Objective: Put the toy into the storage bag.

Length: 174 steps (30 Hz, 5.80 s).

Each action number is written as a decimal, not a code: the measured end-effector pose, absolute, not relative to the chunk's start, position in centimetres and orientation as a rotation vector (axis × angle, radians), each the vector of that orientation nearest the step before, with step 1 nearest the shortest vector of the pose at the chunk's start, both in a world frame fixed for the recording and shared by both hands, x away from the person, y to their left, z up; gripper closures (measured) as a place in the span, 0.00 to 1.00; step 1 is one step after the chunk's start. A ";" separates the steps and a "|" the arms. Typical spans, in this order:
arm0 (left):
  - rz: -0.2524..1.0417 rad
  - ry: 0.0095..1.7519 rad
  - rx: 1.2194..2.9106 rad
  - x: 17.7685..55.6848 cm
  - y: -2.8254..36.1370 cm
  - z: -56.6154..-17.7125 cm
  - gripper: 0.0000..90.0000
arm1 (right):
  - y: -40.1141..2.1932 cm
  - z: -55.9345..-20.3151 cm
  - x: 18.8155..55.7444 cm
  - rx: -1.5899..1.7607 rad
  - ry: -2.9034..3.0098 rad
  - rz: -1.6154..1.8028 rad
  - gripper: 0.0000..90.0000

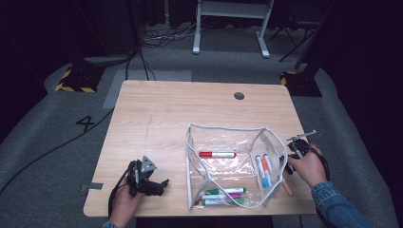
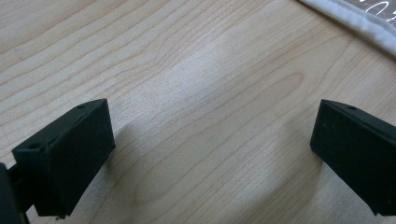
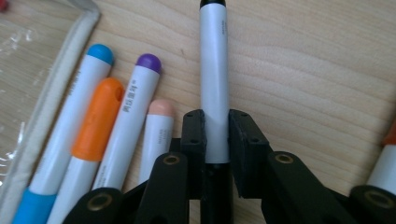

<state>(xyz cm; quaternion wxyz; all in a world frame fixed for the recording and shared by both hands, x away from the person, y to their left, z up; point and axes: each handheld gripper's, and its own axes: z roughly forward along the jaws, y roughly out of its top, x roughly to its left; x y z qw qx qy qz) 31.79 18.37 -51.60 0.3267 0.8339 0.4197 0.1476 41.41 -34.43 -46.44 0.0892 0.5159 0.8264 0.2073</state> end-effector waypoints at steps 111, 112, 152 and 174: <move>0.384 1.087 2.195 31.8 18.4 -51.6 0.00 | -10.4 -36.2 33.5 0.273 3.205 0.102 0.86; 0.384 1.087 2.195 31.8 18.4 -51.6 0.00 | -10.4 -36.2 33.5 0.273 3.205 0.102 0.86; 0.383 1.087 2.195 31.8 18.4 -51.6 0.00 | -14.8 -32.8 34.7 0.405 2.962 0.706 0.62; 0.384 1.095 2.185 31.7 18.3 -51.6 0.00 | -27.6 -27.8 35.4 0.904 2.537 1.016 0.63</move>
